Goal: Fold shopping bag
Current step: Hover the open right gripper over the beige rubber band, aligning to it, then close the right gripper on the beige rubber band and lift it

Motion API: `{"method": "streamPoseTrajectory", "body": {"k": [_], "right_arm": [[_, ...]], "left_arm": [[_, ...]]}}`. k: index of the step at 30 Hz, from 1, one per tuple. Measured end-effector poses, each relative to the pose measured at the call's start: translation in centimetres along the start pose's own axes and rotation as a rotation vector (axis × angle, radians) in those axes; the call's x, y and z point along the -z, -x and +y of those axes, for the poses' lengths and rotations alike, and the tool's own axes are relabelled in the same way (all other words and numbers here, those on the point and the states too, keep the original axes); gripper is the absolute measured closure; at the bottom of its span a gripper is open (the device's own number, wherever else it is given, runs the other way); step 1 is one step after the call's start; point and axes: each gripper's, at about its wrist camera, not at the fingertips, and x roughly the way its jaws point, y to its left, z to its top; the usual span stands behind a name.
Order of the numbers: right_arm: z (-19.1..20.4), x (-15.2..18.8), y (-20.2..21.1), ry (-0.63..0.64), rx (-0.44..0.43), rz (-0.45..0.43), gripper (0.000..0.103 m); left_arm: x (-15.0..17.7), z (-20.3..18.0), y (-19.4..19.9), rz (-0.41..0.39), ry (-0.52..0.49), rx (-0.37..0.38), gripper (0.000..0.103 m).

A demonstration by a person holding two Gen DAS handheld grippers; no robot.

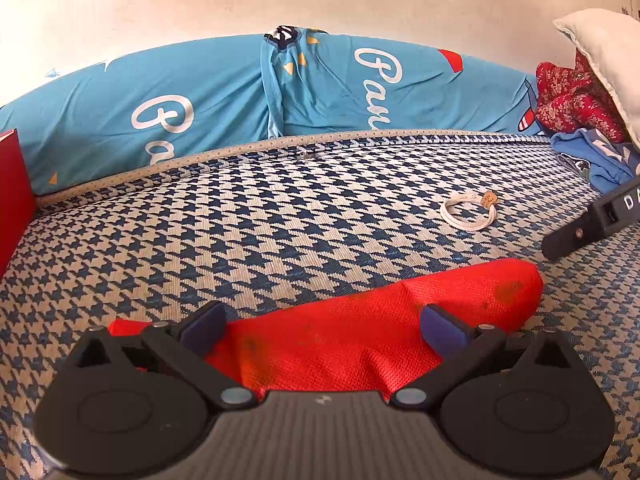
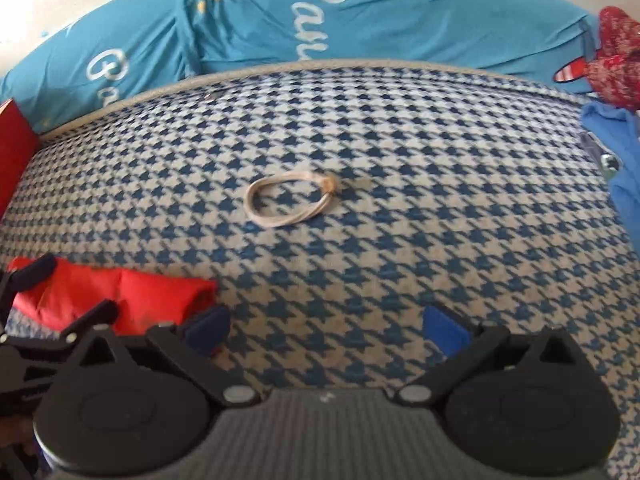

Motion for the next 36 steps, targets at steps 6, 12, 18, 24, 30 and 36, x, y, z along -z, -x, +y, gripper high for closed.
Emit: {"method": "streamPoseTrajectory", "body": {"k": [6,12,18,24,30,36], "right_arm": [[1.8,0.0,0.3,0.034,-0.086,-0.047,0.007],[3.1,-0.5,0.1,-0.008,-0.101,-0.102,0.0],[2.3,-0.8,-1.0,-0.039,-0.068,-0.06,0.0],[0.5,-0.9,-1.4,-0.03,0.017,-0.065,0.002],[-0.4,-0.9,-2.1,-0.034,0.035,-0.063,0.002],[-0.4,-1.2,-2.1,0.003,0.063,-0.141,0.029]], "left_arm": [[0.0,-0.1,0.0,0.0,0.001,0.0,0.0],[0.1,-0.1,0.0,0.0,0.002,0.0,0.0],[0.1,-0.1,0.0,0.0,0.001,-0.002,0.0],[0.0,-0.1,0.0,-0.001,-0.001,-0.003,0.0],[0.1,-0.2,0.0,-0.002,0.0,-0.004,0.0],[0.2,-0.3,-0.1,-0.002,0.0,-0.004,0.0]]}}
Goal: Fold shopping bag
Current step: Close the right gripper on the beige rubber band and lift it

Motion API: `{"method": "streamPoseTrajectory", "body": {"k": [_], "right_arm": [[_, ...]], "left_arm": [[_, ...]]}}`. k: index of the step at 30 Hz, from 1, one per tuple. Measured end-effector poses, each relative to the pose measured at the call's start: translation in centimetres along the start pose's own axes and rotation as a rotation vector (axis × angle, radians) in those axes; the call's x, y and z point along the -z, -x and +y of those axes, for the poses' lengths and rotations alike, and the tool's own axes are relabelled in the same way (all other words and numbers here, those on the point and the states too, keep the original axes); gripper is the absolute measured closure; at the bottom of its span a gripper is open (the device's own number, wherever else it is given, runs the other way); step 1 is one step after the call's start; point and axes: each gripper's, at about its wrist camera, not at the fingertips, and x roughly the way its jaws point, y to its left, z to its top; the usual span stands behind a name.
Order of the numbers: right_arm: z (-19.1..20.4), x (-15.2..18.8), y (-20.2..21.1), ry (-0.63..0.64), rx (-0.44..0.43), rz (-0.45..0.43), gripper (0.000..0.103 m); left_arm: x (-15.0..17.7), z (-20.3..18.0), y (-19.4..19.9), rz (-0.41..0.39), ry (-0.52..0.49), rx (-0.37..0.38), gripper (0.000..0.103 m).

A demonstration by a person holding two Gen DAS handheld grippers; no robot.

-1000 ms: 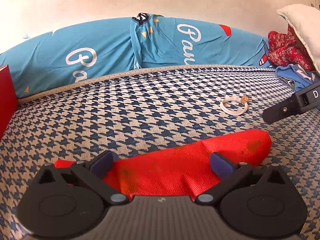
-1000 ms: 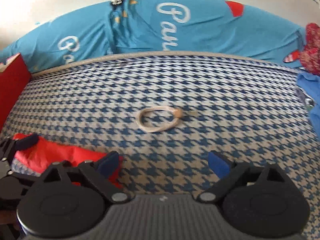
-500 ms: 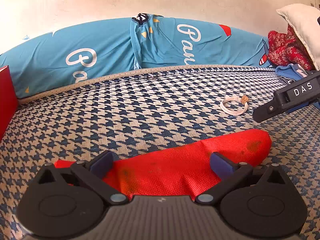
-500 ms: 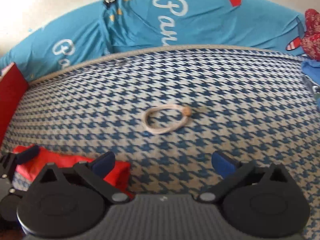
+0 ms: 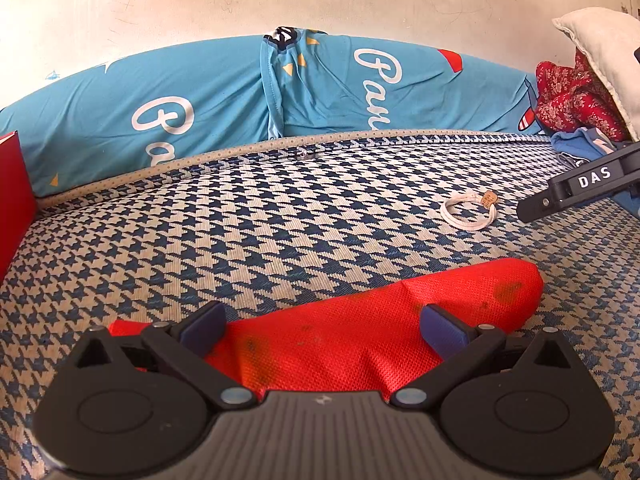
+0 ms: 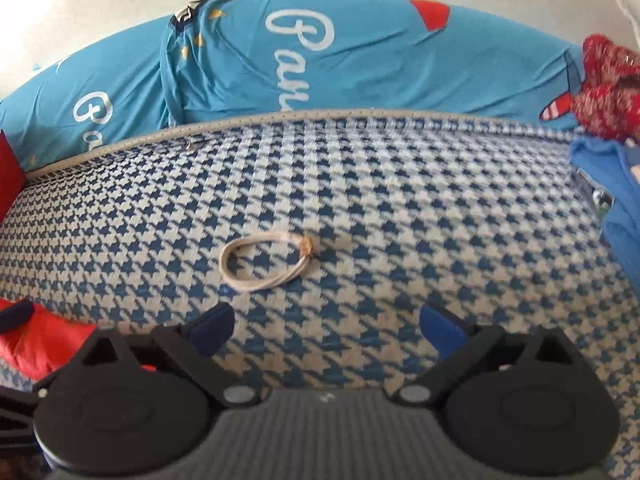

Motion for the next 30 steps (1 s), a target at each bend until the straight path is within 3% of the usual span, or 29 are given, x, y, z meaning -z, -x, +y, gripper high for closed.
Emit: {"method": "streamPoseTrajectory", "body": {"k": [1,2,3,5,9,19,30], "right_arm": [[0.0,-0.1,0.0,0.006,0.001,-0.013,0.037],[0.0,-0.2,-0.1,-0.001,-0.009,-0.028,0.053],[0.1,-0.5,-0.4,-0.013,-0.027,-0.031,0.06],[0.4,-1.0,-1.1,-0.038,-0.068,-0.03,0.064],[1.7,-2.1,-2.6,-0.011,-0.098,-0.041,0.083],[3.8,-3.5,-5.3,0.045,-0.129,-0.041,0.087],[4.4,-3.0,-6.2,0.112,-0.113,0.067,0.086]], "left_arm": [[0.0,0.0,0.0,-0.001,0.0,0.0,0.0],[0.0,0.0,0.0,-0.001,0.0,0.0,0.0],[0.1,0.0,0.0,-0.001,0.0,-0.001,0.0],[0.1,0.0,-0.1,-0.003,0.0,-0.002,0.0],[0.2,0.0,-0.1,-0.002,0.0,-0.001,0.0],[0.3,-0.1,-0.1,-0.003,0.0,-0.002,0.0],[0.4,-0.1,-0.2,-0.004,0.001,-0.001,0.0]]}}
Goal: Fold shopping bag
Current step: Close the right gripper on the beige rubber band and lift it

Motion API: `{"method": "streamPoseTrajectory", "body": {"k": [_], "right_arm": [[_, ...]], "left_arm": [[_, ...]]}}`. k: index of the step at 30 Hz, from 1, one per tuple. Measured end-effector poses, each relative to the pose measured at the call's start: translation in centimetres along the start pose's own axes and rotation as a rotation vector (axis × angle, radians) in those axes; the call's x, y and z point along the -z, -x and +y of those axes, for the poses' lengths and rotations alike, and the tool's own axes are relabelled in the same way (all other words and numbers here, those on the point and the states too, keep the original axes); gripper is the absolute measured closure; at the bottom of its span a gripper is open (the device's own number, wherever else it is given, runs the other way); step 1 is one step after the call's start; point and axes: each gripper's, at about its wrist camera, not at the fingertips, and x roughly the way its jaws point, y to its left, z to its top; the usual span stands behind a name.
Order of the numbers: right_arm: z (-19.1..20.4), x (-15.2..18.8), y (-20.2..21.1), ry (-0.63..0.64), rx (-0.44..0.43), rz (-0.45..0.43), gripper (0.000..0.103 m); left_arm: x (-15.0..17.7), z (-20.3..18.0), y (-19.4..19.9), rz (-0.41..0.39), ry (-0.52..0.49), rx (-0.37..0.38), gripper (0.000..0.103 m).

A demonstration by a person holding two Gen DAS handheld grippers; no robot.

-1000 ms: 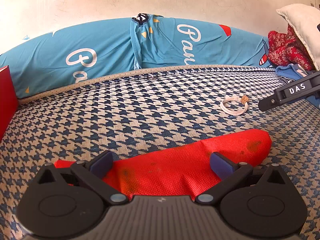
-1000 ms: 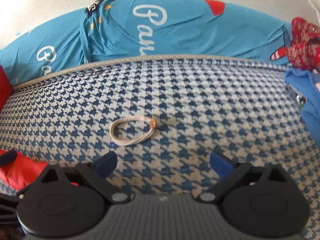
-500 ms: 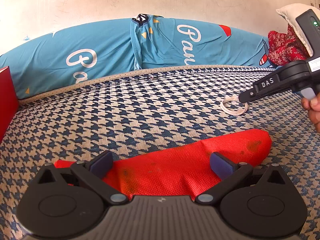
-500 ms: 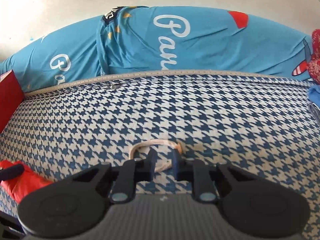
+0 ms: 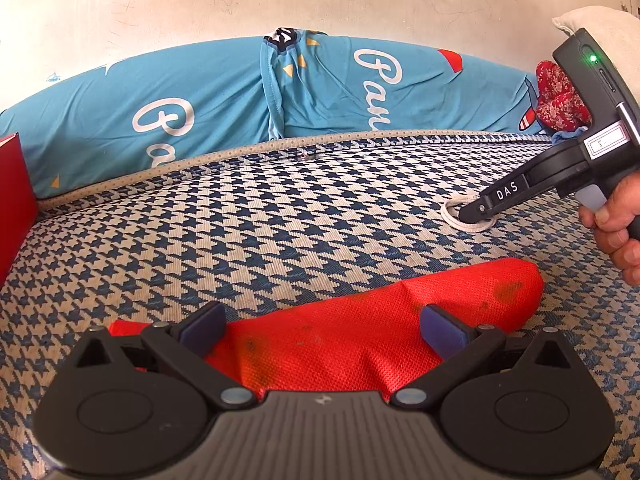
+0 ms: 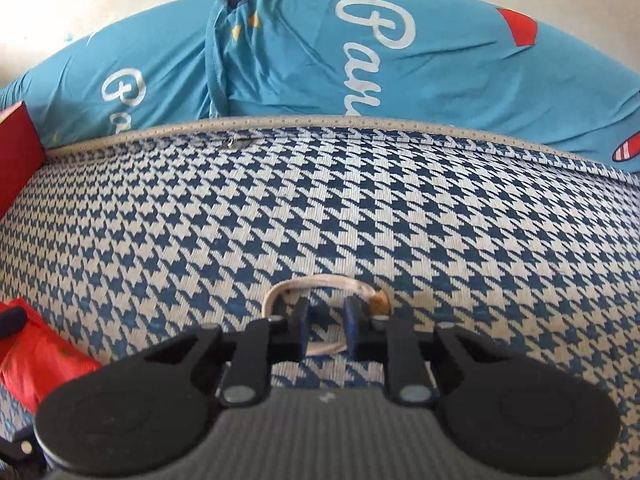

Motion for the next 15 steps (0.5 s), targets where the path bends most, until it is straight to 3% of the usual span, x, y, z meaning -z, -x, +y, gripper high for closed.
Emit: {"method": "streamPoseTrajectory", "body": {"k": [7,15], "right_arm": [[-0.08,-0.39,-0.25,0.041,-0.056,0.09,0.086],[-0.1,-0.24,-0.83,0.001,-0.066,0.052,0.081]], "left_arm": [[-0.02,-0.01,0.0,-0.001,0.001,-0.001,0.0],[-0.05,-0.1,0.07,-0.001,0.0,-0.002,0.0]]}}
